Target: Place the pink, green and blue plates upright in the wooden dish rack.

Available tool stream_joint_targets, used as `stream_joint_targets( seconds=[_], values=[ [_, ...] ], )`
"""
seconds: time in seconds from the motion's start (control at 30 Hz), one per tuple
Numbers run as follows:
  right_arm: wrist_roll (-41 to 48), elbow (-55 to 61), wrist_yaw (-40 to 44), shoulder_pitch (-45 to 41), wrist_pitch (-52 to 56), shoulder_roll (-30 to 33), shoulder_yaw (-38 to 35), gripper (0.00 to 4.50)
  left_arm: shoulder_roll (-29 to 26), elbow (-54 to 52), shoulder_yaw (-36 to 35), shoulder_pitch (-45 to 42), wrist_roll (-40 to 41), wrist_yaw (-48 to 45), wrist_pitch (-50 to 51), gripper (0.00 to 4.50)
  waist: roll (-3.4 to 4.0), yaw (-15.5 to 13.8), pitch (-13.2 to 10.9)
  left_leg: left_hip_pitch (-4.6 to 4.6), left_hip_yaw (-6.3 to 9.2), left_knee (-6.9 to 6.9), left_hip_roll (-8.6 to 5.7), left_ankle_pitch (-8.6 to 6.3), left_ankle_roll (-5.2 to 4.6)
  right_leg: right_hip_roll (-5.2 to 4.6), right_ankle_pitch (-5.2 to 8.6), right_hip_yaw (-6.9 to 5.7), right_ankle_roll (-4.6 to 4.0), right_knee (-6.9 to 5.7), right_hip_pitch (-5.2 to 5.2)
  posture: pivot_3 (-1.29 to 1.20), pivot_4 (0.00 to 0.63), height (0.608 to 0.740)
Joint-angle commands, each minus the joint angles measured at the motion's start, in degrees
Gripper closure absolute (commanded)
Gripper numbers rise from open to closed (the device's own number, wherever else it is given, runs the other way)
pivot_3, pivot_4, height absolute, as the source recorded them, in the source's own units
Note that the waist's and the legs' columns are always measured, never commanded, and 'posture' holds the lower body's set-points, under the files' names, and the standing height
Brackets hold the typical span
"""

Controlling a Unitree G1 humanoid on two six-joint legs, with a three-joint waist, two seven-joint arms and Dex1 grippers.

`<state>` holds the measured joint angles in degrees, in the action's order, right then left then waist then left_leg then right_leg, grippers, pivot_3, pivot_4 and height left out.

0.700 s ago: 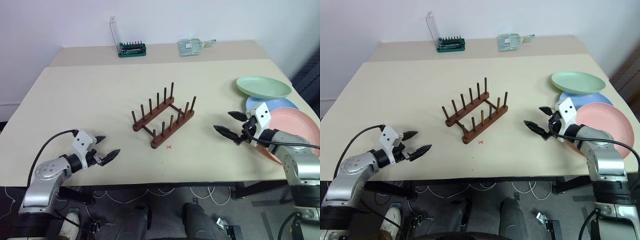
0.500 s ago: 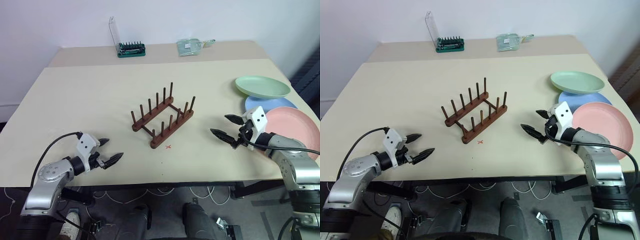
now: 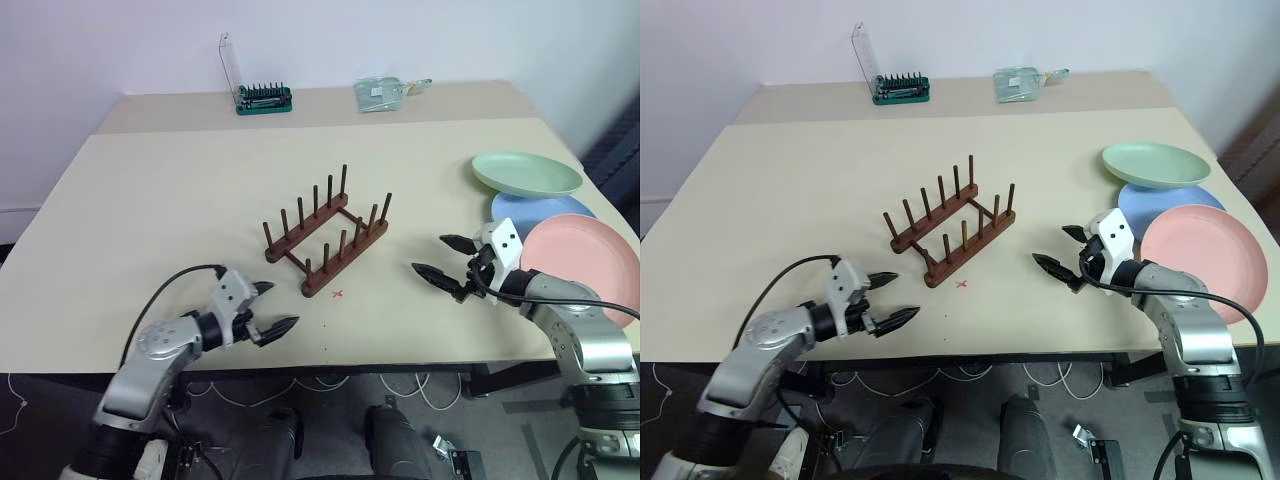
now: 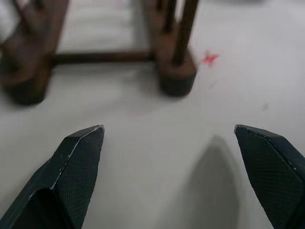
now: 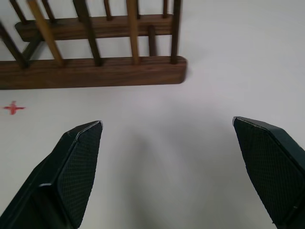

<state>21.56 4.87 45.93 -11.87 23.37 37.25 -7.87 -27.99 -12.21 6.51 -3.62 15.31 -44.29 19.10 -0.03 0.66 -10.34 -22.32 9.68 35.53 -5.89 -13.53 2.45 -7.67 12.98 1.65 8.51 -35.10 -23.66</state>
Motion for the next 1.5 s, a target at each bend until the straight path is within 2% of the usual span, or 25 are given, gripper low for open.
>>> stream_joint_targets(
  seconds=[0.03,0.4,0.5,0.7,0.87,1.03,1.1,1.33,1.4,1.43,1.5],
  values=[
    [0.96,4.09,-0.89,0.67,0.17,-0.3,-0.97,0.04,2.29,1.59,3.56,-1.63,-2.55,1.75,-0.35,0.0,0.0,-0.08,0.0,0.0,0.01,0.0,-0.01,0.0,0.0,0.0,0.0,0.0,0.0,0.0,0.0,0.0,0.15,0.74],
    [0.21,4.86,-2.35,0.71,-0.21,-1.17,0.12,0.04,11.66,10.7,8.67,-12.2,-10.32,10.31,-0.47,0.0,0.0,-0.97,0.03,0.02,0.04,0.13,-0.07,-0.02,-0.03,0.0,0.01,-0.01,0.04,0.02,0.12,0.0,0.15,0.74],
    [0.68,6.31,-3.27,1.84,0.05,-1.28,-0.69,0.0,13.23,12.28,9.28,-13.22,-11.57,11.53,-0.72,0.79,0.0,-1.21,0.04,0.01,0.02,0.15,-0.09,-0.02,-0.03,-0.01,0.01,-0.01,0.04,0.03,0.13,0.0,0.15,0.74],
    [1.0,9.72,-4.31,5.61,0.75,-1.13,-1.02,0.0,13.45,13.98,8.89,-13.15,-12.03,10.6,-2.54,3.75,0.0,-1.24,0.05,0.01,0.03,0.18,-0.09,-0.04,-0.06,-0.01,0.02,-0.01,0.07,0.03,0.15,0.0,0.15,0.74],
    [0.63,9.18,-4.25,5.38,1.17,-0.57,-0.94,0.0,11.31,15.99,8.76,-13.34,-12.73,8.51,-6.86,3.74,0.0,-1.19,0.05,0.04,0.01,0.18,-0.06,-0.04,-0.07,0.0,0.03,-0.02,0.07,0.02,0.15,0.0,0.15,0.74],
    [-0.58,6.65,-3.24,4.64,0.46,-0.12,0.21,0.0,4.39,21.7,8.94,-18.45,-7.21,-10.02,-12.67,3.74,0.01,-0.89,0.06,0.04,0.0,0.15,-0.05,-0.04,-0.07,0.02,0.03,-0.03,0.06,0.0,0.11,0.0,0.15,0.74],
    [-0.96,5.96,-3.32,4.19,0.09,-0.46,0.47,0.0,3.02,24.39,9.3,-20.24,-7.21,-13.39,-14.76,3.74,0.01,-0.92,0.05,0.03,0.0,0.16,-0.05,-0.04,-0.07,0.03,0.02,-0.04,0.05,0.01,0.12,0.0,0.15,0.74],
    [-1.37,8.38,-4.92,6.52,0.22,-1.94,0.52,0.0,3.82,41.33,8.26,-30.36,-8.64,-19.04,-21.65,3.74,-0.05,-1.26,0.03,-0.02,0.07,0.2,-0.09,-0.04,-0.08,0.0,0.02,-0.09,0.07,0.03,0.14,0.0,0.15,0.74],
    [-1.47,8.81,-5.01,7.13,0.26,-1.76,0.28,0.0,4.19,44.07,7.75,-31.55,-8.78,-19.2,-22.38,2.65,-0.05,-1.19,0.03,-0.03,0.07,0.22,-0.11,-0.06,-0.11,-0.01,0.02,-0.09,0.08,0.04,0.14,0.0,0.15,0.74],
    [-1.47,8.92,-5.04,7.25,0.26,-1.71,0.25,0.0,4.31,44.89,7.6,-31.87,-8.91,-19.26,-22.72,2.3,-0.05,-1.13,0.03,-0.03,0.07,0.22,-0.11,-0.06,-0.11,-0.01,0.02,-0.09,0.08,0.03,0.14,0.0,0.15,0.74],
    [-1.46,9.13,-5.15,7.45,0.37,-1.49,-0.11,0.0,3.89,46.55,6.54,-32.53,-9.87,-17.07,-22.86,1.32,-0.04,-0.96,0.03,-0.01,0.08,0.23,-0.1,-0.06,-0.11,0.01,0.02,-0.09,0.08,0.0,0.13,0.0,0.15,0.74]
  ],
)
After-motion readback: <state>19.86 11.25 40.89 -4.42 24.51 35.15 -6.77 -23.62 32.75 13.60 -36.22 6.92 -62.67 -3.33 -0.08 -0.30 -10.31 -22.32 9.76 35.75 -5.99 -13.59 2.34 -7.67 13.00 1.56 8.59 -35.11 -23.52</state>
